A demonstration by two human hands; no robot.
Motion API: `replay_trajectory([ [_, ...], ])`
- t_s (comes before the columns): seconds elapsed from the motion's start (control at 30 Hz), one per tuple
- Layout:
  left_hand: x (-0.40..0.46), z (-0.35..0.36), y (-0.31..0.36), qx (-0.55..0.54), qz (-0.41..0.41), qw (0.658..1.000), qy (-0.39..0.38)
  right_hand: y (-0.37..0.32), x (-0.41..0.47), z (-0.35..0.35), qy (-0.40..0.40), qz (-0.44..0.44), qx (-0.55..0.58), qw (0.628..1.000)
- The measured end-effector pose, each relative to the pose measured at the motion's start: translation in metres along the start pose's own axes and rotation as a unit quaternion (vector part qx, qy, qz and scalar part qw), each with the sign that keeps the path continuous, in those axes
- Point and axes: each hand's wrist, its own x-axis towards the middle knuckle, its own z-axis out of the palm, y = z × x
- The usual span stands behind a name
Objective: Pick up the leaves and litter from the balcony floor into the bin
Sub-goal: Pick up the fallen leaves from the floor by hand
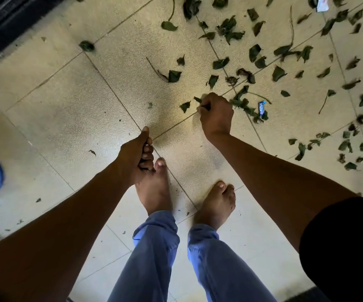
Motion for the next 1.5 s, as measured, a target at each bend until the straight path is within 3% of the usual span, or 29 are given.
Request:
replay_trajectory([
  [0.1, 0.001, -0.004, 0.002, 0.004, -0.009, 1.000, -0.011, -0.005, 0.004, -0.002, -0.012, -0.026, 0.041, 0.999],
  [0.23, 0.000, -0.010, 0.003, 0.011, -0.016, 1.000, -0.018, -0.007, 0.010, 0.003, -0.045, -0.102, -0.053, 0.992],
  [0.33, 0.002, -0.015, -0.004, -0.001, -0.017, 1.000, -0.014, -0.005, 0.015, 0.007, -0.039, -0.092, -0.074, 0.992],
  [0.43, 0.005, -0.020, -0.018, 0.062, -0.002, 0.998, 0.009, -0.005, 0.010, 0.013, -0.029, -0.094, -0.075, 0.992],
  [0.57, 0.010, -0.024, -0.012, -0.020, -0.050, 0.998, -0.024, -0.013, -0.009, 0.018, -0.025, -0.206, -0.028, 0.978],
  [0.63, 0.016, -0.029, -0.020, -0.039, -0.074, 0.996, -0.030, -0.013, -0.016, 0.025, -0.074, -0.289, -0.059, 0.953],
  [0.7, 0.023, -0.029, -0.028, -0.078, -0.096, 0.992, -0.032, -0.006, -0.020, 0.033, -0.112, -0.318, -0.102, 0.936],
  [0.87, -0.004, -0.030, 0.007, -0.022, -0.033, 0.999, -0.026, -0.006, -0.035, 0.040, -0.116, -0.303, -0.147, 0.934],
  [1.13, 0.000, -0.031, 0.022, -0.004, -0.025, 0.999, -0.020, -0.061, 0.025, 0.022, -0.040, -0.175, -0.026, 0.983],
  [1.33, 0.001, -0.034, 0.033, -0.021, -0.024, 0.999, -0.026, -0.075, 0.060, 0.028, -0.061, -0.173, -0.079, 0.980],
  [1.5, -0.002, -0.038, 0.039, -0.024, -0.022, 0.999, -0.032, -0.074, 0.067, 0.023, -0.034, -0.129, -0.023, 0.991],
])
